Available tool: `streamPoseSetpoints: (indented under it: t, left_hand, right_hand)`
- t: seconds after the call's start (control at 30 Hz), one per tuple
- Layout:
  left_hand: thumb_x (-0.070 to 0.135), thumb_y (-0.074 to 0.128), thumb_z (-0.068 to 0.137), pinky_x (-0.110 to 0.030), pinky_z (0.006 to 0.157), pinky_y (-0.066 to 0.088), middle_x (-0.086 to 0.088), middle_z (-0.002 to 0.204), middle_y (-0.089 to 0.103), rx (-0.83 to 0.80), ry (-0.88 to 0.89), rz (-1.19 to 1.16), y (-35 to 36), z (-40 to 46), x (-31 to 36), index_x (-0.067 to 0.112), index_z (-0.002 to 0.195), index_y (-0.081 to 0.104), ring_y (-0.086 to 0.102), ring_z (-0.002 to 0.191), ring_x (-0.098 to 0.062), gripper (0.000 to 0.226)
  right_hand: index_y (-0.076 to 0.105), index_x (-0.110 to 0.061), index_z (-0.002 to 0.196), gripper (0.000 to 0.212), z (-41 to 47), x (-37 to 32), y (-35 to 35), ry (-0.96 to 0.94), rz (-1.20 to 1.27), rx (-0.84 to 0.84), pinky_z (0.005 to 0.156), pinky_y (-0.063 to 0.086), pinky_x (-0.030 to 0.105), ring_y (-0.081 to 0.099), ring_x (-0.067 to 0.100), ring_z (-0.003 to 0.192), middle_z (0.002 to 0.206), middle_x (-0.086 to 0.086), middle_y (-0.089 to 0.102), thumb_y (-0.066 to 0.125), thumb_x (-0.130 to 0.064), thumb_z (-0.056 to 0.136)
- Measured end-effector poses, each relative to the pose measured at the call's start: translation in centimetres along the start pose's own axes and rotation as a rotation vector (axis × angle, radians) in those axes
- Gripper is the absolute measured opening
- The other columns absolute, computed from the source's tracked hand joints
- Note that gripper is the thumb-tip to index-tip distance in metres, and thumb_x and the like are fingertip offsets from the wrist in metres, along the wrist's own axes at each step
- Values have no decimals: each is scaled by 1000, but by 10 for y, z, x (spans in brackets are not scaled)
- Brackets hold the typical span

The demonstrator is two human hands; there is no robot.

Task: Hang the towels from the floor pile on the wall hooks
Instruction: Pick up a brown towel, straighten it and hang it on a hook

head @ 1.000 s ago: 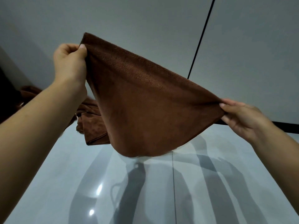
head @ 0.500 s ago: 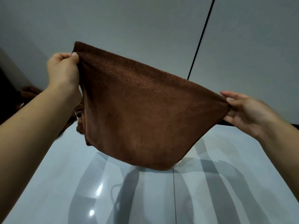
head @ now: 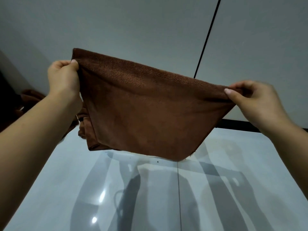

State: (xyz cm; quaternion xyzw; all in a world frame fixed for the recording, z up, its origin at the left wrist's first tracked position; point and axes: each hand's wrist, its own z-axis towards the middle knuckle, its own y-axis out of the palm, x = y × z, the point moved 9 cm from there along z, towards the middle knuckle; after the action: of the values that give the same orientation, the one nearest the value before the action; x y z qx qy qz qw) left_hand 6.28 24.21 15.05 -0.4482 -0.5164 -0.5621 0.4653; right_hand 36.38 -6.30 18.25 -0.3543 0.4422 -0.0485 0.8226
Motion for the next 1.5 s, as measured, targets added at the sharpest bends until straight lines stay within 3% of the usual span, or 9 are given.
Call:
streamPoseSetpoints:
  t: [0.17, 0.47, 0.67, 0.77, 0.87, 1.07, 1.23, 1.33, 1.5]
  left_hand:
    - [17, 44, 98, -24, 79, 50, 7, 82, 51, 0, -8, 23, 3, -4, -7, 25, 77, 47, 51, 75, -4, 23]
    - [21, 47, 93, -39, 80, 46, -5, 81, 53, -53, -167, 80, 4, -10, -56, 22, 77, 48, 51, 88, -26, 16]
    - [10, 41, 98, -20, 43, 49, -9, 50, 57, -322, -464, 289, 28, -53, -113, 2, 79, 50, 55, 37, -11, 23]
    - [14, 49, 95, -35, 85, 50, -10, 75, 62, -580, -520, 583, 40, -83, -135, 5, 84, 57, 61, 68, -20, 16]
    - [17, 55, 91, -33, 82, 46, -7, 99, 63, -738, -420, 727, 61, -100, -130, 16, 92, 62, 60, 88, -20, 7]
    - [10, 53, 72, -15, 83, 44, 2, 110, 64, -1034, -37, 267, 139, -153, -40, 19, 102, 62, 59, 100, -6, 33]
    - [15, 48, 64, -17, 71, 44, 8, 59, 52, -1087, -8, -64, 157, -178, 6, 13, 65, 51, 52, 62, -7, 4]
    - [19, 56, 73, -12, 53, 39, 14, 49, 44, -1095, -13, -50, 156, -182, 5, 19, 58, 48, 45, 49, -1, 17]
    - [44, 62, 75, -25, 73, 53, 0, 79, 66, -1063, -76, 115, 143, -178, -25, 6, 93, 65, 64, 74, -12, 42]
  right_hand:
    - [54, -13, 108, 22, -1, -15, -9, -39, -58, 124, 82, 31, 17, 44, 11, 96, 117, 4, 44, 46, -30, 97]
    - [52, -6, 107, 23, -7, -60, -25, -264, 121, 312, 57, 31, 2, 43, -17, 60, 74, -18, 40, 40, -24, 101]
    - [54, 6, 100, 28, -30, -106, -22, -605, -82, 346, 62, 26, 18, 38, 5, 73, 85, 8, 51, 40, -18, 99]
    - [56, 6, 96, 29, -41, -121, -13, -748, -215, 316, 60, 29, 30, 42, 19, 71, 85, 20, 57, 41, -19, 99]
    - [57, 4, 96, 30, -50, -129, -6, -830, -288, 305, 57, 41, 35, 53, 32, 68, 85, 19, 58, 41, -20, 99]
    - [60, 1, 97, 29, -59, -137, 7, -891, -317, 246, 55, 51, 41, 57, 35, 66, 85, 16, 60, 42, -22, 98]
    - [59, 2, 95, 29, -62, -139, 12, -897, -305, 236, 53, 50, 39, 56, 35, 63, 84, 16, 60, 41, -20, 98]
    - [59, 3, 94, 27, -60, -138, 9, -889, -313, 264, 53, 48, 35, 56, 34, 62, 84, 17, 60, 42, -18, 97]
    - [58, 3, 95, 28, -54, -133, 4, -841, -327, 302, 53, 46, 35, 55, 34, 62, 83, 17, 59, 41, -19, 98]
